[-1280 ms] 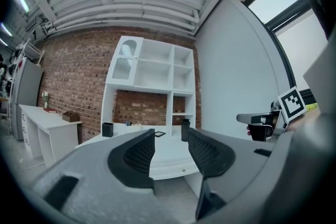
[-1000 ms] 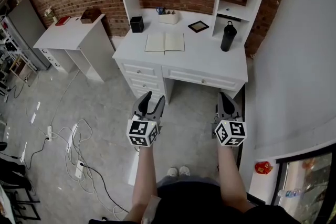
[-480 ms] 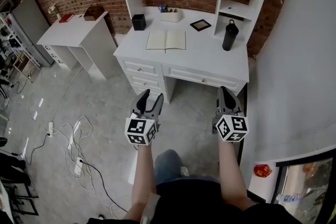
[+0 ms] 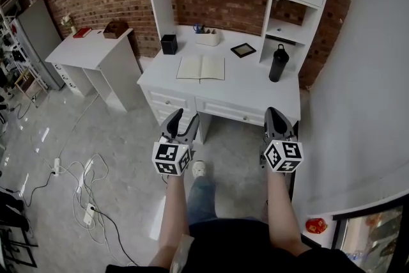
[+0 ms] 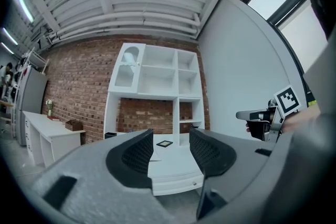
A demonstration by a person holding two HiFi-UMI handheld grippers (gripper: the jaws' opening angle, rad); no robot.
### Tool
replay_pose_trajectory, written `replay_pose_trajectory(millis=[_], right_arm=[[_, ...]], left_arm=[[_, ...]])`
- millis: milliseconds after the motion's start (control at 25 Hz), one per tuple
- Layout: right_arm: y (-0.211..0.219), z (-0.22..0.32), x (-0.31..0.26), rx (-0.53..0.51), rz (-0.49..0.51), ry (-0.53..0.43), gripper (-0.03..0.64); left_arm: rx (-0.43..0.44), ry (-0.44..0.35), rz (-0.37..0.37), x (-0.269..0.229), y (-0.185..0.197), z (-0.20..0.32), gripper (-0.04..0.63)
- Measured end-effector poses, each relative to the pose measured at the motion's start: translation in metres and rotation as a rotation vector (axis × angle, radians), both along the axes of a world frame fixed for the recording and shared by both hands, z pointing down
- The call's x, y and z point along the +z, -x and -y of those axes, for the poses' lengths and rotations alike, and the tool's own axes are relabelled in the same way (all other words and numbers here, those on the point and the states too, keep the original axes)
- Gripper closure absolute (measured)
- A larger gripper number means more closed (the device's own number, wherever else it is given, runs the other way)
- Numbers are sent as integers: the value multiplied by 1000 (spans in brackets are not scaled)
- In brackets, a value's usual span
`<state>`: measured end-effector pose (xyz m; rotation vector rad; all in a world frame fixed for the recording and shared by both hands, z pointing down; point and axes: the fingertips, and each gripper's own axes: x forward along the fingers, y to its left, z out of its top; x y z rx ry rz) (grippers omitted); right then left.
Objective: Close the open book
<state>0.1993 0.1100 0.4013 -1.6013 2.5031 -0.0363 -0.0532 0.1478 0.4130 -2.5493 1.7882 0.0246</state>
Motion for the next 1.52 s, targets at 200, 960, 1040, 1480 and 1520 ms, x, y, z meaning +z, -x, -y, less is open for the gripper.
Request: replay_pose_trajectory(millis=[200,960,1040,1480,1520], right_arm=[[5,36,-3,2,-4,-12,617],[86,336,63,31,-11,155,617],[95,366,68,33,-17,169,617],[122,454,72,38,-21,173,617],[123,458,71,41,-21,168,617]], left_arm=[[7,-23,5,-9,5,39,410],[71,138,25,61,66,344,410],[82,146,20,67,71,373,410],[134,150,34,67,81,463,410],[140,145,36,66,80,468,410]])
